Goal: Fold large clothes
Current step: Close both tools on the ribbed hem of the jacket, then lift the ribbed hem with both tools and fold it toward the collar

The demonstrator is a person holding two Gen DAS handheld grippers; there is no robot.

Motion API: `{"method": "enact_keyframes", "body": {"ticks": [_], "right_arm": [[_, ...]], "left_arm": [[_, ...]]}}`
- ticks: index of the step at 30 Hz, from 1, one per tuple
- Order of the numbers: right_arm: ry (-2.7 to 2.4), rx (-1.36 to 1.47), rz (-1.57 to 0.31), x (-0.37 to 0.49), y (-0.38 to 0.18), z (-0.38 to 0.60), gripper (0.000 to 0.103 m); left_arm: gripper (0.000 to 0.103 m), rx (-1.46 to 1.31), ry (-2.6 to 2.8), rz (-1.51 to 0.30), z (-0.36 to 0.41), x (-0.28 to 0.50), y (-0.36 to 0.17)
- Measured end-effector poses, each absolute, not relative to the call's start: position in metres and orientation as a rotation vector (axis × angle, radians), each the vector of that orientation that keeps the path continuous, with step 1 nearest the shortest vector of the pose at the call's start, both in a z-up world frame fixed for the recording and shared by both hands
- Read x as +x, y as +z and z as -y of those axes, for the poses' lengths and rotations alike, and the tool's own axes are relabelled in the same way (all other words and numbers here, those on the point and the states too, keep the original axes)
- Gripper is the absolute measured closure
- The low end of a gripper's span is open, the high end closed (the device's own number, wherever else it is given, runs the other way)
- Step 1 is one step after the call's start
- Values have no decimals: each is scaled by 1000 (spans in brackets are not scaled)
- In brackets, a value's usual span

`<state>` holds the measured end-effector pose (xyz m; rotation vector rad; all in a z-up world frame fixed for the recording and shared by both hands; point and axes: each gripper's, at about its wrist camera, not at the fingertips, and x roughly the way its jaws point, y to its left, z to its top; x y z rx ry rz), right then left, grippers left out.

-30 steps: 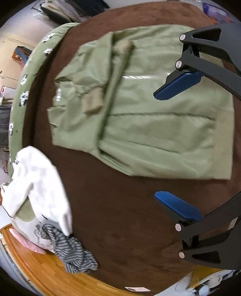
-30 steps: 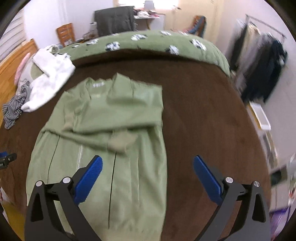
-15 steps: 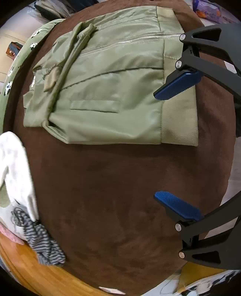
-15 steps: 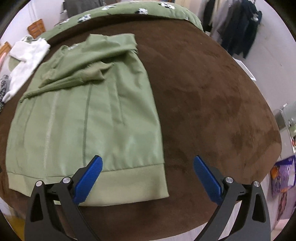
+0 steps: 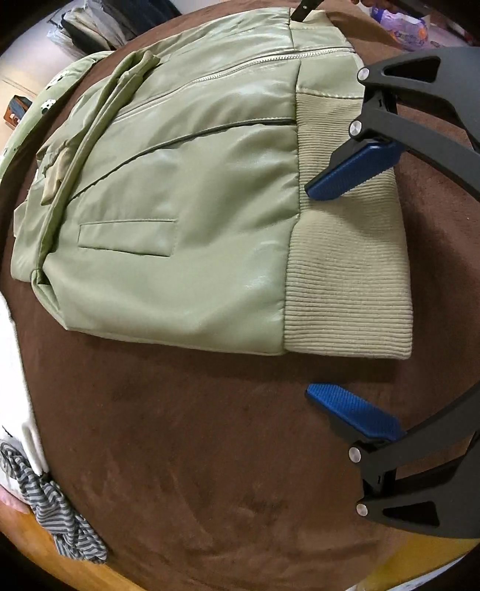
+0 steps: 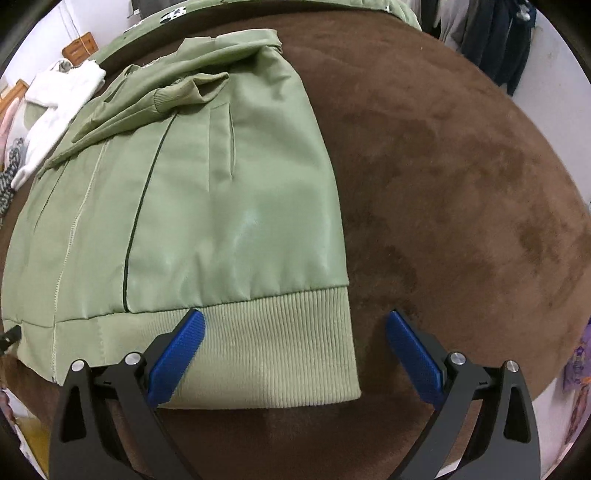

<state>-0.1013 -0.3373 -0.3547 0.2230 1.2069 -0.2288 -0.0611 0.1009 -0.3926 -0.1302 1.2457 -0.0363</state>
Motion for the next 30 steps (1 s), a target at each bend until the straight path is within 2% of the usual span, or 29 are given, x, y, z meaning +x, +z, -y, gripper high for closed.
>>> {"method": "enact_keyframes", "body": {"ticks": [2,5,8,10,12,13,16,17,19,22,30], "right_arm": [[-215,216,-1206,-101,-356,336,6],[-182,212,-1208,-100,-357,335,12],[-146,197,-1217,-100,-355,330,26],[-125,188,-1231,-97,-354,327,37],[-116,192,-1240,-95,-353,326,46],[-118,193,-1241,-95,-352,326,55],[-102,216,-1246,-93,-349,327,78],[-95,216,-1249,-91,-348,326,82],[-86,203,-1244,-89,-347,323,90],[-84,193,-1243,-88,-346,320,91],[-103,210,-1232,-89,-340,323,92]], "left_arm": [[6,-157,-36,-1244,-102,-61,-395],[6,-155,-41,-1244,-101,-62,-395],[7,-184,-64,-1255,-102,-62,-395],[10,-198,-84,-1260,-101,-63,-395],[22,-216,-90,-1259,-101,-64,-393],[27,-230,-86,-1257,-103,-65,-392],[59,-275,-100,-1258,-105,-67,-386],[65,-291,-111,-1261,-106,-67,-385],[82,-304,-133,-1264,-106,-65,-384],[90,-268,-160,-1255,-94,-62,-379],[90,-317,-165,-1255,-99,-59,-376]]}}
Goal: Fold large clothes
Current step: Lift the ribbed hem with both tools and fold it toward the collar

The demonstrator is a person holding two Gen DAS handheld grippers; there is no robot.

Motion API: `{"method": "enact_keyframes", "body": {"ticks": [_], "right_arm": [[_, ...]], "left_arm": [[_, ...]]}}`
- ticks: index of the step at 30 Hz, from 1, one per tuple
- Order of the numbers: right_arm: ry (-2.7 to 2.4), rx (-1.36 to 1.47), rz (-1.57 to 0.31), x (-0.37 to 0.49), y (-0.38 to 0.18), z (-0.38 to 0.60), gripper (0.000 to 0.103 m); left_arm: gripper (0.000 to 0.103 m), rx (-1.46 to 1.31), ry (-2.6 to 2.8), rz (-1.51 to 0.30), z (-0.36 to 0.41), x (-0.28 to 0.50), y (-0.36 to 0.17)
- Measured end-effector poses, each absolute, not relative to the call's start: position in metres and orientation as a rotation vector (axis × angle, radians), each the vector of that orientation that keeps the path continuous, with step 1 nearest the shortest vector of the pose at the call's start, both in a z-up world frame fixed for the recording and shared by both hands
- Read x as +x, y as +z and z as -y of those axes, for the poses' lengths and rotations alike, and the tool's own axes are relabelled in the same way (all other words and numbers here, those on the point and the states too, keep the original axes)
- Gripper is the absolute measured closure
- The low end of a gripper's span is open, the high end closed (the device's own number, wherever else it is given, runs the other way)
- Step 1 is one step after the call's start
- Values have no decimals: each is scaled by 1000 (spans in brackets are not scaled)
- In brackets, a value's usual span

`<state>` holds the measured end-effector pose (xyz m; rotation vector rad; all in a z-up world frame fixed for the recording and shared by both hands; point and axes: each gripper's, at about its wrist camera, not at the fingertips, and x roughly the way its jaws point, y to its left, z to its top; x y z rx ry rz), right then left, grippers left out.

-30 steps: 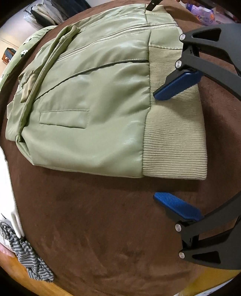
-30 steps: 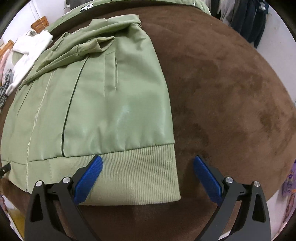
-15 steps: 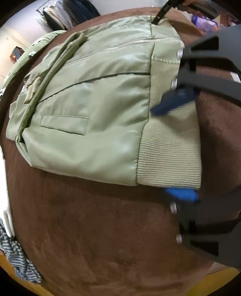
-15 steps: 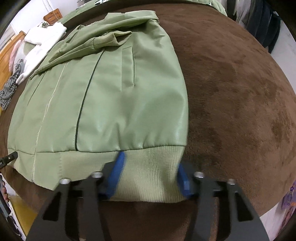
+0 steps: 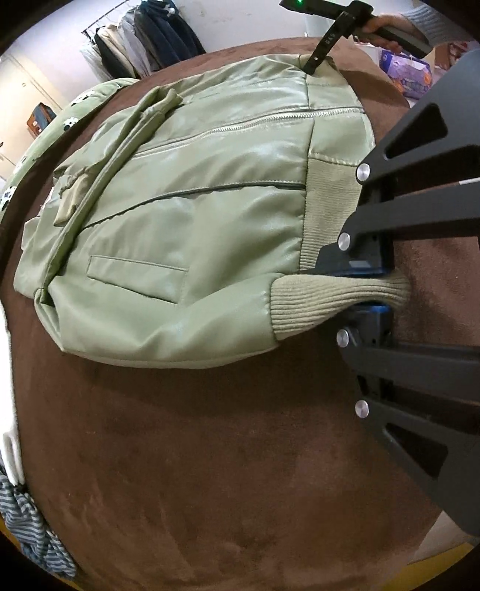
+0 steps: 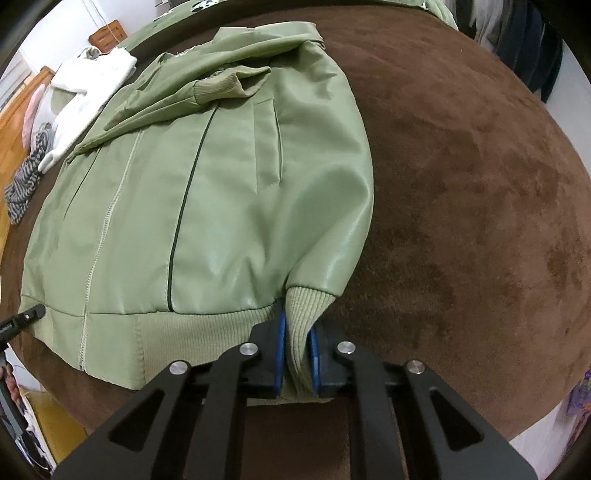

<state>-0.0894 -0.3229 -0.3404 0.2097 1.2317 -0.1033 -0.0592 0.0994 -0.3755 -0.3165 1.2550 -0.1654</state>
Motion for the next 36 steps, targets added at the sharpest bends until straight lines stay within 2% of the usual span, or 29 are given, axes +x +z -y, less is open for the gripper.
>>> {"method": "enact_keyframes", "body": {"ticks": [12,22,36], "right_arm": [[-139,197,-1225,-105,-286,317,92],[-179,208,-1328,-131,-266,317,92],[-170,161,-1104,-34,-156,315,92]], "left_arm": [[90,-301,-170,-1244,-108,-64,-327],[90,-361,-171,-1349,-127,-101,-313],[90,-324,-174,-1078,-129,6,-210]]}}
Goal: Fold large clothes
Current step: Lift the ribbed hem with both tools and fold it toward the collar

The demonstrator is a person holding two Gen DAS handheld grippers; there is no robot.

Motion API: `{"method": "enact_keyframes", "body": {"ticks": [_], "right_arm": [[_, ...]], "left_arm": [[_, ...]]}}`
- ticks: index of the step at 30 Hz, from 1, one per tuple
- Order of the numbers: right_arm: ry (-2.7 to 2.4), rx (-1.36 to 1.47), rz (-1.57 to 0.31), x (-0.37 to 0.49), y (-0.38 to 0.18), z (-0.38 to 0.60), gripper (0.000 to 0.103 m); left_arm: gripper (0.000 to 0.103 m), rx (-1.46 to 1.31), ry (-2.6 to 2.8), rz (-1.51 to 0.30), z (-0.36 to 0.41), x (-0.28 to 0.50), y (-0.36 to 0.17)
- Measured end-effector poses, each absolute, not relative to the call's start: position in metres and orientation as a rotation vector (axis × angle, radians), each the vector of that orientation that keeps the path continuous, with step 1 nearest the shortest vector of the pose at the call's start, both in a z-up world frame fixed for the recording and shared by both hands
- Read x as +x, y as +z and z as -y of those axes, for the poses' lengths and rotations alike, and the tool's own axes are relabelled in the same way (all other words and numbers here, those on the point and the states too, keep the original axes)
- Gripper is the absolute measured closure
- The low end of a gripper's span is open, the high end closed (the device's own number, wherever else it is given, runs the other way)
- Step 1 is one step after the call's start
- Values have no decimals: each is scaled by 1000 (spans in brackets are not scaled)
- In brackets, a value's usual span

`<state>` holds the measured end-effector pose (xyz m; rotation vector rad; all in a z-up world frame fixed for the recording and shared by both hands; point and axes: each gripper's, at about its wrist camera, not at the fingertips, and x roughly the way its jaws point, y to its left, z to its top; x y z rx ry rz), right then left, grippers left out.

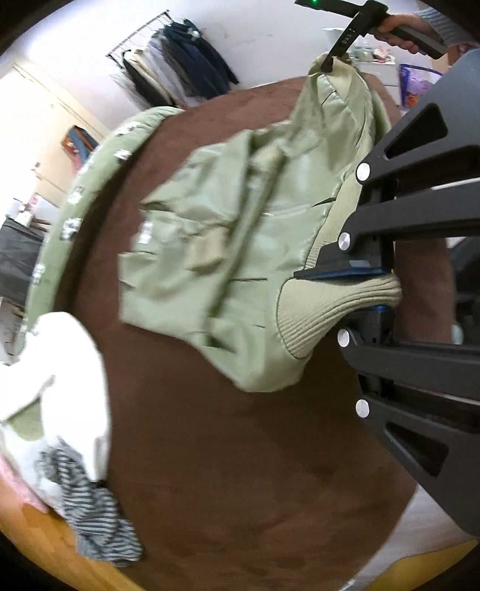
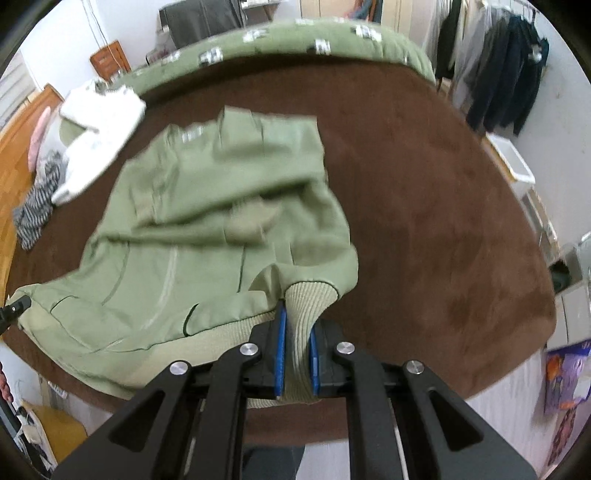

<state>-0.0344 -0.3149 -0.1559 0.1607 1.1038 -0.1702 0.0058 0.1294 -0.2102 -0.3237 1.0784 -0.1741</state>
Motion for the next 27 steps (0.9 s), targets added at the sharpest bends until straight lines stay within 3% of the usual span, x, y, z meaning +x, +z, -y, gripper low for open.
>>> {"method": "enact_keyframes", "body": {"ticks": [8,13,27], "right_arm": [[-187,150,-1012,32,-115,320,92],[-175,124,-995,88,-118,323,92],[-128,81,-1080,301,-230,360,93]], "left_arm": [[90,-304,-144,-972,-125,66,-166],[90,-261,-123,-957,-112,122,-161],[89,-224,21,-1041,-83,322,-245]]}}
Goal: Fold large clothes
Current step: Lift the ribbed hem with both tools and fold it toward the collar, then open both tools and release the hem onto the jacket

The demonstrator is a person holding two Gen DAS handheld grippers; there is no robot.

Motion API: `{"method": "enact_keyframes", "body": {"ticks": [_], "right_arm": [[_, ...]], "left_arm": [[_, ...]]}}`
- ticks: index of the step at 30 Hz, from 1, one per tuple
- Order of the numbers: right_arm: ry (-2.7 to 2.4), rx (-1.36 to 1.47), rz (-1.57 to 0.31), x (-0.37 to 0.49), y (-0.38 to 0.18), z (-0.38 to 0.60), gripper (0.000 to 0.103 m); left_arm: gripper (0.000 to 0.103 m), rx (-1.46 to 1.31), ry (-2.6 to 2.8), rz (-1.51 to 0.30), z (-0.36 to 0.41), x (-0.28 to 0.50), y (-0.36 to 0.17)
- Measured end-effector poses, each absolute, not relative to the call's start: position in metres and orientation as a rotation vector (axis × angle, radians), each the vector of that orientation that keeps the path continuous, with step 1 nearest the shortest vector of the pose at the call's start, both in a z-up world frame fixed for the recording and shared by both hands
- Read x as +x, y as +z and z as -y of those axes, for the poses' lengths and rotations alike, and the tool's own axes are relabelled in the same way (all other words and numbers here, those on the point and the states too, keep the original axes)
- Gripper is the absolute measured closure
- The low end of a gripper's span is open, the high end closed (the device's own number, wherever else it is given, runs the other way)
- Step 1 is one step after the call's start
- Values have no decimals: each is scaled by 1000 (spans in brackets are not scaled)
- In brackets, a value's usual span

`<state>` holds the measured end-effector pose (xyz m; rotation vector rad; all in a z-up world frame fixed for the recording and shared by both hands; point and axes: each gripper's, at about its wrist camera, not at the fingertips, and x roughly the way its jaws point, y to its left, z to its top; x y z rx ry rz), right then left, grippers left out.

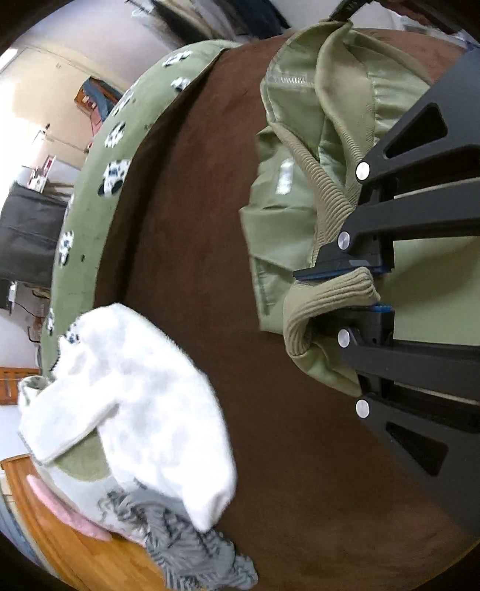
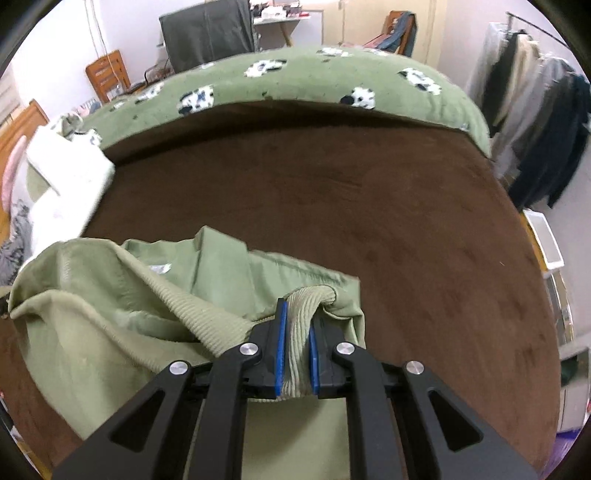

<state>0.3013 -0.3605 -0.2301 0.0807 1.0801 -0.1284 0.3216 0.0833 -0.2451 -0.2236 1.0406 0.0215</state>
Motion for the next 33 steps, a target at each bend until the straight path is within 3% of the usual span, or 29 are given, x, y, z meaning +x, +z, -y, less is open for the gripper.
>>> {"method": "enact_keyframes", "body": {"ticks": [12,26,29,33], "right_arm": [[-132,49,-1176,386,-338,385,92],[-122,100,-1134,380,-340,388,87],[-111,119,-1126,375,-327,388,82],[-96,104,-1112,368,-308,383,78]], "left_arm": [[88,-209,57,-1137,-68,425,-340],[83,-190,50,-1128,-65,424,-360],[75,-214,22,-1132,-69,423,-348],[54,-217,-11,-1116,-69,414,-331]]}}
